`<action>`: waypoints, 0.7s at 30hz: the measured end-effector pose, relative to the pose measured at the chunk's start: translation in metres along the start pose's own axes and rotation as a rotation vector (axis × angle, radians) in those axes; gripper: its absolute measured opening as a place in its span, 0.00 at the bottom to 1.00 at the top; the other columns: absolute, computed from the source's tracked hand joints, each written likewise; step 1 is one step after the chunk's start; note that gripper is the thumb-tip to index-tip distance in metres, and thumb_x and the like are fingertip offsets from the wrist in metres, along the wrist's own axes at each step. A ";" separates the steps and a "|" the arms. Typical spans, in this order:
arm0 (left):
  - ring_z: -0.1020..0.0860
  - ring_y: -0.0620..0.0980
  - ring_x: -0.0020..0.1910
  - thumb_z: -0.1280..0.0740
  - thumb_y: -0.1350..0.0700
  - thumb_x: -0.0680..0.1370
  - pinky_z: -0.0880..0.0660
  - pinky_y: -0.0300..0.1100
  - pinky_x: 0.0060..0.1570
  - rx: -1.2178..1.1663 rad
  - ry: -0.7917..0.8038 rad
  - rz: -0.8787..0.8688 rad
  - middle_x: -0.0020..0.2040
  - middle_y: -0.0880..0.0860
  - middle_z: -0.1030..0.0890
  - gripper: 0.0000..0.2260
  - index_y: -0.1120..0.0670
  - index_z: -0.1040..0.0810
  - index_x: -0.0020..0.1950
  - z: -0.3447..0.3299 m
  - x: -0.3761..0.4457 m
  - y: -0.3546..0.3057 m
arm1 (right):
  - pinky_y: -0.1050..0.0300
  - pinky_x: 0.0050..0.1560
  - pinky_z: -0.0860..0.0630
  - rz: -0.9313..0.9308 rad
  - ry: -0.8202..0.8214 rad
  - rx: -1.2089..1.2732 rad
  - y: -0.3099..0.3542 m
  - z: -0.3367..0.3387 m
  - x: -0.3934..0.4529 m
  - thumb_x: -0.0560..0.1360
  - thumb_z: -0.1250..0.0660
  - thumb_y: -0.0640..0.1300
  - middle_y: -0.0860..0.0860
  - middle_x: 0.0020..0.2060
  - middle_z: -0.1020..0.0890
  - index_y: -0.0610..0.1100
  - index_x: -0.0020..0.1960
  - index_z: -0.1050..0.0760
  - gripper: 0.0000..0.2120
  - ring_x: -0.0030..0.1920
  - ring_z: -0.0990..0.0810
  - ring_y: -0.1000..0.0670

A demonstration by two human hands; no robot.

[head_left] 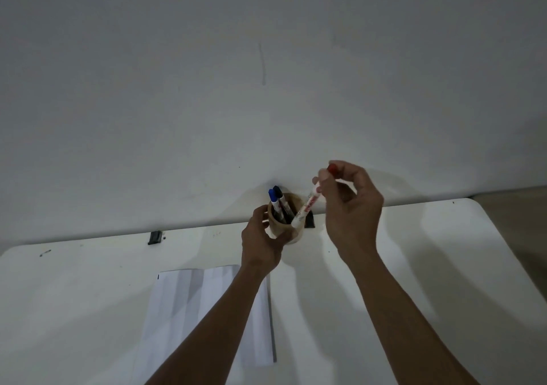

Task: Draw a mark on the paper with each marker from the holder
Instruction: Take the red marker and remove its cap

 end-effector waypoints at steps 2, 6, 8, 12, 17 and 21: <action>0.21 0.47 0.56 0.20 0.55 0.67 0.27 0.31 0.48 0.027 0.011 0.006 0.59 0.47 0.19 0.30 0.52 0.27 0.66 0.001 0.001 0.001 | 0.50 0.47 0.15 -0.029 -0.003 0.030 0.008 0.004 -0.004 0.81 0.31 0.43 0.61 0.43 0.15 0.53 0.53 0.20 0.05 0.43 0.12 0.50; 0.23 0.50 0.61 0.20 0.54 0.69 0.28 0.40 0.55 0.112 0.058 0.036 0.65 0.50 0.23 0.34 0.54 0.31 0.71 0.016 -0.006 0.005 | 0.52 0.34 0.18 -0.089 0.058 -0.030 0.001 0.007 -0.027 0.82 0.32 0.47 0.52 0.44 0.18 0.51 0.58 0.20 0.06 0.33 0.18 0.51; 0.22 0.49 0.59 0.23 0.55 0.72 0.26 0.42 0.57 0.118 0.033 0.032 0.65 0.52 0.22 0.29 0.55 0.30 0.71 0.033 -0.016 0.006 | 0.55 0.33 0.20 -0.150 0.076 -0.031 -0.008 0.003 -0.045 0.79 0.28 0.48 0.52 0.40 0.16 0.50 0.54 0.20 0.04 0.34 0.18 0.50; 0.20 0.43 0.51 0.29 0.54 0.77 0.23 0.42 0.56 0.063 -0.021 -0.003 0.58 0.49 0.18 0.16 0.53 0.22 0.64 0.083 -0.045 0.006 | 0.52 0.41 0.16 -0.274 0.198 -0.140 -0.027 -0.015 -0.088 0.75 0.24 0.42 0.58 0.38 0.14 0.49 0.49 0.19 0.05 0.37 0.15 0.50; 0.19 0.38 0.54 0.32 0.52 0.79 0.19 0.43 0.53 0.032 0.060 -0.194 0.57 0.41 0.17 0.12 0.45 0.20 0.63 0.155 -0.086 0.007 | 0.53 0.42 0.15 -0.268 0.440 -0.304 -0.020 -0.052 -0.145 0.76 0.26 0.41 0.50 0.45 0.14 0.46 0.52 0.18 0.05 0.39 0.11 0.50; 0.19 0.39 0.53 0.31 0.56 0.79 0.22 0.33 0.44 0.156 0.133 -0.332 0.52 0.41 0.16 0.10 0.47 0.18 0.58 0.205 -0.112 0.015 | 0.61 0.33 0.24 -0.184 0.585 -0.459 -0.006 -0.086 -0.175 0.75 0.24 0.46 0.51 0.42 0.12 0.45 0.47 0.18 0.05 0.35 0.12 0.50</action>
Point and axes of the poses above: each hand's wrist, its own x-axis towards the middle knuckle, its own z-axis out of the back of the hand, y = z × x, the point moved 3 cm from there along x, towards the middle knuckle
